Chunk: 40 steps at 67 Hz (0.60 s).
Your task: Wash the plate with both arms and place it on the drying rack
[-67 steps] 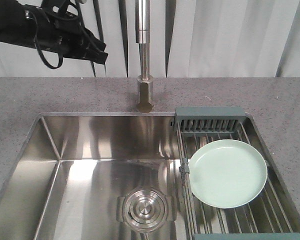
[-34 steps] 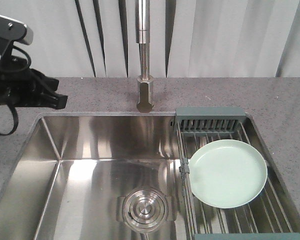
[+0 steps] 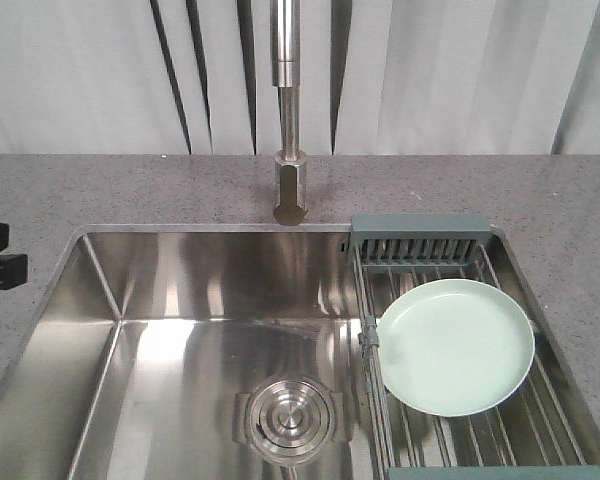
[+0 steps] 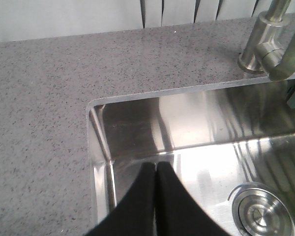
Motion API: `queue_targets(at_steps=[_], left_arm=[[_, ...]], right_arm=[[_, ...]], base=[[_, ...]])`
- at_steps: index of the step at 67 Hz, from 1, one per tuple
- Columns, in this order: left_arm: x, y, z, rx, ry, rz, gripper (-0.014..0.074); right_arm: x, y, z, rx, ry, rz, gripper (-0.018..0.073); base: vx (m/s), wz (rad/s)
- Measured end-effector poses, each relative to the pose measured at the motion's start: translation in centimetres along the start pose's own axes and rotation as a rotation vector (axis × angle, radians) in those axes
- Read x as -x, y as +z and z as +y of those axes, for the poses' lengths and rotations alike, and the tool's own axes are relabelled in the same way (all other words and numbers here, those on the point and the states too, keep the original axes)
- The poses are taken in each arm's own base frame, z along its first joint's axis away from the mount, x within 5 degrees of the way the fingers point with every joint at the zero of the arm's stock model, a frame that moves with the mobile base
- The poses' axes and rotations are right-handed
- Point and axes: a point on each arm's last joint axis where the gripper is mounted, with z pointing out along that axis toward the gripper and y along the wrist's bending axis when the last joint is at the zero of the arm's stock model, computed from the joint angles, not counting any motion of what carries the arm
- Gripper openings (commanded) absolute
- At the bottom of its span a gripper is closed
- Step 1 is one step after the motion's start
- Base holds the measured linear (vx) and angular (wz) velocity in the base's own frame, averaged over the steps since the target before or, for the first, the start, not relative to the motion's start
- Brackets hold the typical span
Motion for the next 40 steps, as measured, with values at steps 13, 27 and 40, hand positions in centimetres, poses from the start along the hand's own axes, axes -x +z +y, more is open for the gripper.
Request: queue_targets(at_steps=[13,27,40], left_arm=[[-0.8,-1.6,0.9,0.051,-0.025,0.034,-0.0007],[-1.5,-2.9,2.1,0.148,-0.052,0.08,-0.0007],[-2.3,-4.2,1.9,0.163,-0.052,0.048,-0.0006]], right_arm=[[0.0,0.0,0.0,0.0,0.0,0.0,0.0319],[0.0,0.0,0.0,0.0,0.0,0.0,0.0319],[0.0,0.0,0.0,0.0,0.0,0.001,0.0319]], base=[[0.0,0.0],[0.0,0.0],[0.0,0.0]])
